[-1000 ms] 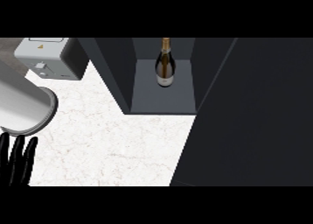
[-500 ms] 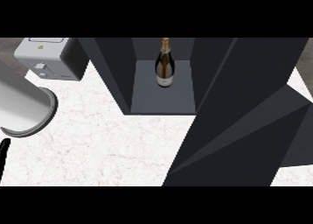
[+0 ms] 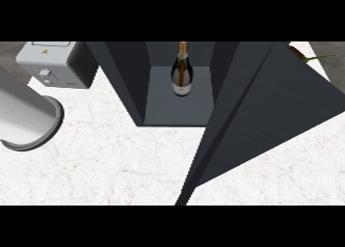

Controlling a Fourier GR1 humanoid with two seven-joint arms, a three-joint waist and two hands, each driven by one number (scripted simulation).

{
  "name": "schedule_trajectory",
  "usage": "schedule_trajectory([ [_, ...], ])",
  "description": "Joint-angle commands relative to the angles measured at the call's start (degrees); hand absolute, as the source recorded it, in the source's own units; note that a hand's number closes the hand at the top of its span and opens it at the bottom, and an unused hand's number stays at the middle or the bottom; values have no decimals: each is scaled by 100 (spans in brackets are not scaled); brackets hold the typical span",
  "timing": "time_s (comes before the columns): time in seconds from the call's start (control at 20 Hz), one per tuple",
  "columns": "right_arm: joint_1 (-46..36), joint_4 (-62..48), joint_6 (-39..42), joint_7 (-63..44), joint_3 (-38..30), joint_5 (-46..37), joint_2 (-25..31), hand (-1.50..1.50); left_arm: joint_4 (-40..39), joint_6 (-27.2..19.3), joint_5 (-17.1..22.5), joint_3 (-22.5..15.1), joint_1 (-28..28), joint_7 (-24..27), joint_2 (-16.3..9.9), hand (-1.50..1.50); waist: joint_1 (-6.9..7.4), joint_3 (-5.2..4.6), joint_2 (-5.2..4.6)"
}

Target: Pick up the wine, place it into the cabinet and close the cabinet

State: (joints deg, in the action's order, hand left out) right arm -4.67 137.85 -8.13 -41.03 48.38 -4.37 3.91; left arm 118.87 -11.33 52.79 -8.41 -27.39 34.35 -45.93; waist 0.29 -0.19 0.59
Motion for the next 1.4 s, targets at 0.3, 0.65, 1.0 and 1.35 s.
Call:
schedule_trajectory([
  [0.3,-2013,-844,-1136,-186,530,-210,-353,150,83,205,123,98,242,-418,53,-150,102,2,-55],
  [0.65,-3098,-1494,-1684,-179,-64,706,-341,150,126,-15,-127,-260,438,-416,401,-150,202,-2,-98],
  [1.0,-5024,-2905,-2358,103,-725,1480,-375,150,-109,-105,66,6,846,-796,447,-150,159,7,-78],
  [1.35,-6221,-4771,-1731,750,-1633,1512,-388,150,0,-13,-184,-64,576,-739,606,-150,164,10,-74],
])
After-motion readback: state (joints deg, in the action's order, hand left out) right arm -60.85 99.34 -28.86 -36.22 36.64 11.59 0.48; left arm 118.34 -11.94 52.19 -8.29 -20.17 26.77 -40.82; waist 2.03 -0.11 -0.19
